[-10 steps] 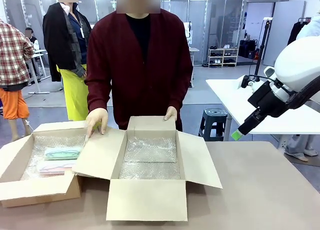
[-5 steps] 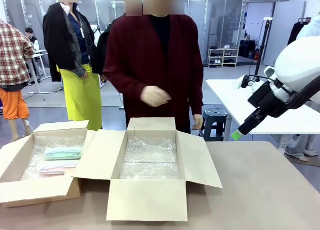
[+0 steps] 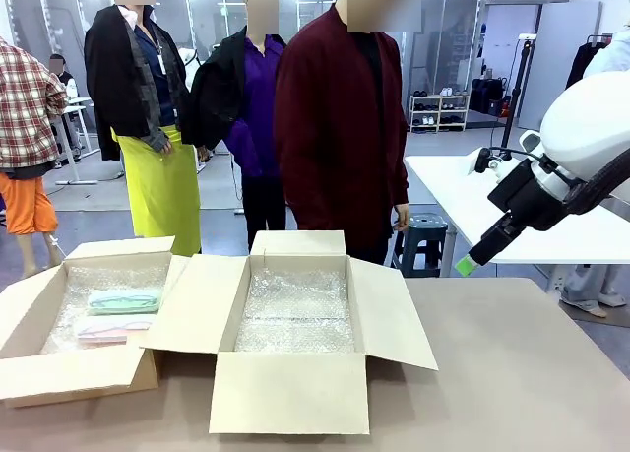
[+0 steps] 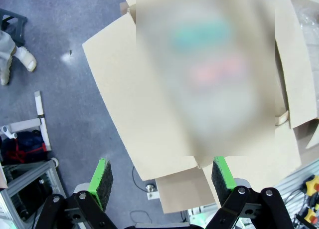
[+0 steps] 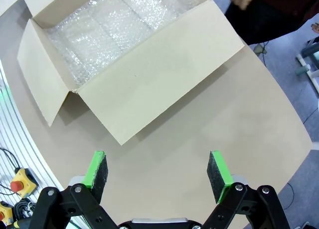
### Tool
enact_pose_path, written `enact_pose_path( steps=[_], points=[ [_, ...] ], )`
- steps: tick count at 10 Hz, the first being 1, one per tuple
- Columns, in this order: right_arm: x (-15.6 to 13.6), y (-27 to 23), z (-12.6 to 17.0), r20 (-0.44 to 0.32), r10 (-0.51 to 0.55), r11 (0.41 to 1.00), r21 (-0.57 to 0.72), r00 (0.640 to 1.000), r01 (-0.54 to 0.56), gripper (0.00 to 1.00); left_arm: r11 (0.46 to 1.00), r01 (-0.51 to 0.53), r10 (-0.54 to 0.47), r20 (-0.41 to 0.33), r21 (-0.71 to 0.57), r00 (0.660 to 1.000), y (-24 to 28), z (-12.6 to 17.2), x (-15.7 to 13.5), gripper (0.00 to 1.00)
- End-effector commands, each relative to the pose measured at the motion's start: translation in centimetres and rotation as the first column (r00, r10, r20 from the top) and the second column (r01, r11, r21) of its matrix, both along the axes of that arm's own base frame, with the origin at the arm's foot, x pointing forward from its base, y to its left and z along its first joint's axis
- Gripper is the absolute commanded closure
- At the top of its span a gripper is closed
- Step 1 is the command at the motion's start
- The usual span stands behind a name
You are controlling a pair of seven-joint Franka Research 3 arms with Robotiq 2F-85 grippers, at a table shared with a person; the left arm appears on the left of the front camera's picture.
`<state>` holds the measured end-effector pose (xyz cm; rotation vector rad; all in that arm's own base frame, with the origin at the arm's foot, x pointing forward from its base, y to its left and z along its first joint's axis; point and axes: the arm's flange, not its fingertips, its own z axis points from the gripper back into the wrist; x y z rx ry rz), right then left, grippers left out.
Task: Pack the glasses set securely to prepare it for shipping.
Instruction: Position the Package Box on the left side of the table.
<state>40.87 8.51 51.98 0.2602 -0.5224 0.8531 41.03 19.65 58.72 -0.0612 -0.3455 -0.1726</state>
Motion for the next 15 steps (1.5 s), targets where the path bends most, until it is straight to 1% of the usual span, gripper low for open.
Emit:
enact_pose_path(
  steps=[1,15],
  points=[
    [-0.22,0.35,0.12,-0.011,-0.018,1.000,-0.004,1.000,0.018,0.00,1.000,-0.009,0.009,-0.002,0.009,1.000,0.17,0.26,0.15,0.00],
    [-0.22,0.35,0.12,-0.011,-0.018,1.000,-0.004,1.000,0.018,0.00,1.000,-0.009,0.009,-0.002,0.009,1.000,0.17,0.26,0.15,0.00]
  ],
)
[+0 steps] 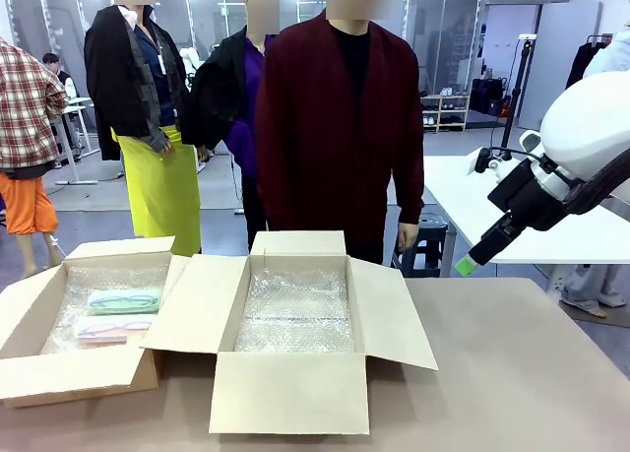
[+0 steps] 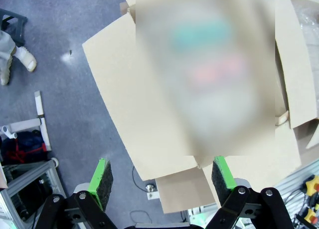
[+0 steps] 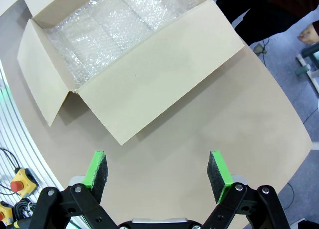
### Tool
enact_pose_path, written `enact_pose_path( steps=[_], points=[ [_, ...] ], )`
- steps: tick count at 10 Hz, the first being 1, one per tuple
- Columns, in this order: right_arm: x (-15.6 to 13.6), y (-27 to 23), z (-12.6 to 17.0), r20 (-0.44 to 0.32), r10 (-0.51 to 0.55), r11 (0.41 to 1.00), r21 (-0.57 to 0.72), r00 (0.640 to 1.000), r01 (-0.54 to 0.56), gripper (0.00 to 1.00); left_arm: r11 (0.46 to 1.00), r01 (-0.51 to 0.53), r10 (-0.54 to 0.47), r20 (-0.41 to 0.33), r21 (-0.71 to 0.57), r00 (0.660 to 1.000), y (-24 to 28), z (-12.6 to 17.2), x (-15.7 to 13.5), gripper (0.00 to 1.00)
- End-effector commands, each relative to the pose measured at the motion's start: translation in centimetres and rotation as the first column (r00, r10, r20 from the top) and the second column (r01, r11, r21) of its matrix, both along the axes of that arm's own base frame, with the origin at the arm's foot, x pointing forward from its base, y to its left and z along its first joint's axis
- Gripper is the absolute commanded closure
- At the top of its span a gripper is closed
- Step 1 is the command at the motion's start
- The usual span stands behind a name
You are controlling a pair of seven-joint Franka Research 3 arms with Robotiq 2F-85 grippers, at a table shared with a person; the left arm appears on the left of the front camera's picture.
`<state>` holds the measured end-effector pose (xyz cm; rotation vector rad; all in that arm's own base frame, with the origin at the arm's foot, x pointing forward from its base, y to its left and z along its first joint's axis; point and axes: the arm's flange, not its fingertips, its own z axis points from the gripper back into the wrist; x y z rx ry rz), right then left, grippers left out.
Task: Pack the glasses set securely to prepare it for shipping.
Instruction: Position the Package Box on the left side of the table.
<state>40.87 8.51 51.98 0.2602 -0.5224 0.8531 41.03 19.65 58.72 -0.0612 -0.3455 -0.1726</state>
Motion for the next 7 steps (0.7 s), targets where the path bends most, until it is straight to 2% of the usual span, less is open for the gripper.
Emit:
enact_pose_path(
  steps=[1,7],
  points=[
    [-0.22,0.35,0.12,-0.011,-0.018,1.000,-0.004,1.000,0.018,0.00,1.000,-0.009,0.009,-0.002,0.009,1.000,0.17,0.26,0.15,0.00],
    [-0.22,0.35,0.12,-0.011,-0.018,1.000,-0.004,1.000,0.018,0.00,1.000,-0.009,0.009,-0.002,0.009,1.000,0.17,0.26,0.15,0.00]
  ],
)
